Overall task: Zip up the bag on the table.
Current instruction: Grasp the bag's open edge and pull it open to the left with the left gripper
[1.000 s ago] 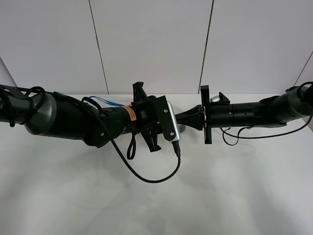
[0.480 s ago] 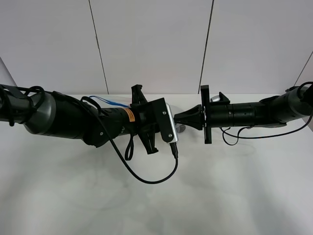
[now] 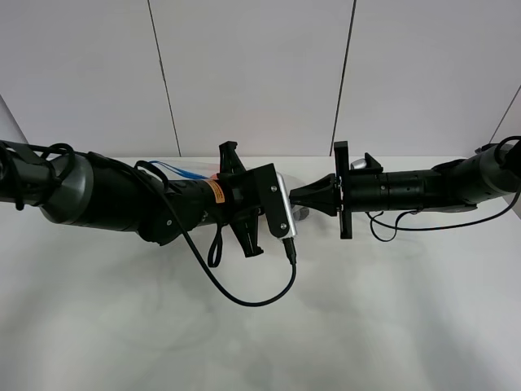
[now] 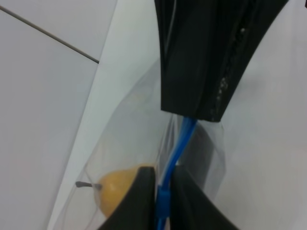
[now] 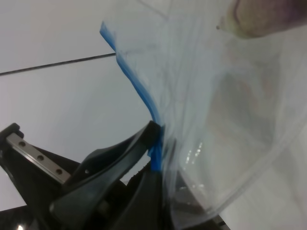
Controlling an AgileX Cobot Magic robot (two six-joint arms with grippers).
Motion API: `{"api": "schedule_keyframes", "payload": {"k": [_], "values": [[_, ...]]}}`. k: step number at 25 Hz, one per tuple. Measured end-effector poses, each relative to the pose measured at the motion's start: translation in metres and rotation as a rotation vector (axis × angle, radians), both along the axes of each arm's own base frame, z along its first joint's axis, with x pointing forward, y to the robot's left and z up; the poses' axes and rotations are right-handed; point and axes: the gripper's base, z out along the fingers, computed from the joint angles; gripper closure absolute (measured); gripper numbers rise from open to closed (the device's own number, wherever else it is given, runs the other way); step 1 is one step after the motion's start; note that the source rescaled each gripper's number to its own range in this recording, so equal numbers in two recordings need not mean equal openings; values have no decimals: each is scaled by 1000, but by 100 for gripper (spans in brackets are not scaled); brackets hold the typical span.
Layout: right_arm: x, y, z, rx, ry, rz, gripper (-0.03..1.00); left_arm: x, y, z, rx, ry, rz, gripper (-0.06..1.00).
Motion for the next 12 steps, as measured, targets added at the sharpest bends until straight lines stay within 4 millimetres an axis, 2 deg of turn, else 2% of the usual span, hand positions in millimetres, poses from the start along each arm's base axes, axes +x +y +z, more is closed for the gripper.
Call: {"api": "schedule_keyframes", "payload": {"k": [7, 12], "values": [[0, 0, 0, 0, 0, -1, 97, 1, 2, 0, 23, -18, -9, 94], [1, 0, 0, 6, 1, -17, 97, 14, 19, 0, 44, -33, 28, 94]]}}
